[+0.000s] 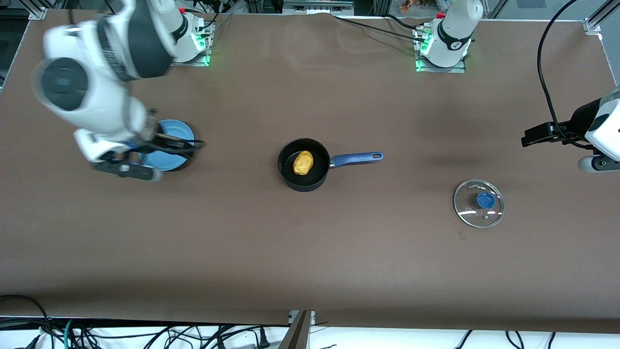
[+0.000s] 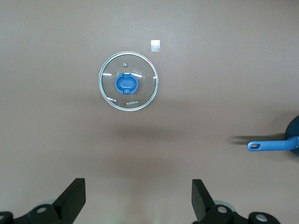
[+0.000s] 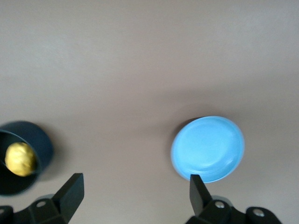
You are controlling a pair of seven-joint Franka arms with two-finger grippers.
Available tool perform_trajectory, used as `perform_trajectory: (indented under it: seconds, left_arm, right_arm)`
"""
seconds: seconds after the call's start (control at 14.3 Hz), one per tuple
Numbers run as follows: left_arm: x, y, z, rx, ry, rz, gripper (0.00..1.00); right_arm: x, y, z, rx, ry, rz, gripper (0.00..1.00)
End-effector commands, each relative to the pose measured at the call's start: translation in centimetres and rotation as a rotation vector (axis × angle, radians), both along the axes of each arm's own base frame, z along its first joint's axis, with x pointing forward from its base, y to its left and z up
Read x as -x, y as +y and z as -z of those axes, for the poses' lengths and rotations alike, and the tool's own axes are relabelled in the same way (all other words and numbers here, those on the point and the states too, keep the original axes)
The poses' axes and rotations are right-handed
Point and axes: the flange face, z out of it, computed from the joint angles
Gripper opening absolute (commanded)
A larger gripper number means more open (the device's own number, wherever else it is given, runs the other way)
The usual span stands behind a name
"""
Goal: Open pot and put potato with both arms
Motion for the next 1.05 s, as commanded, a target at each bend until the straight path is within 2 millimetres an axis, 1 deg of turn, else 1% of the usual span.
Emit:
perform_trajectory:
  seconds: [0.0, 0.07, 0.21, 0.28, 0.35, 0.42, 0.56, 0.63, 0.98]
  left_arm:
    - [-0.4, -0.1, -0.5, -0.007, -0.007, 0.0, 1.0]
    - [-0.4, -0.1, -0.5, -0.007, -0.007, 0.0, 1.0]
    - [-0.4, 0.1, -0.5, -0.007, -0.005, -0.003, 1.0]
    - [-0.4, 0.2, -0.5, -0.007, -0.005, -0.005, 1.0]
    - [-0.4, 0.2, -0.5, -0.007, -0.005, -0.005, 1.0]
    - [-0.4, 0.1, -0.5, -0.007, -0.005, -0.003, 1.0]
    - [-0.4, 0.2, -0.5, -0.007, -0.007, -0.005, 1.0]
    - [-0.4, 0.2, -0.5, -0.007, -0.005, -0.005, 1.0]
    - [-0.5, 0.3, -0.3, -0.008, -0.003, -0.006, 1.0]
  right_arm:
    - [1.6, -8.1, -1.6, -0.077, -0.015, -0.155, 1.0]
    - [1.9, -10.8, -2.2, -0.084, -0.046, -0.188, 1.0]
    - [3.1, -14.5, -3.5, -0.083, -0.088, -0.192, 1.0]
    - [3.8, -14.8, -4.9, -0.083, -0.099, -0.19, 1.0]
    - [4.9, -14.7, -6.2, -0.079, -0.089, -0.189, 1.0]
    - [5.5, -15.3, -6.3, -0.071, -0.052, -0.179, 1.0]
    - [6.3, -15.5, -6.7, -0.035, 0.002, -0.186, 1.0]
    - [6.4, -14.9, -6.8, -0.028, 0.011, -0.198, 1.0]
    - [6.2, -15.1, -6.8, -0.028, 0.003, -0.195, 1.0]
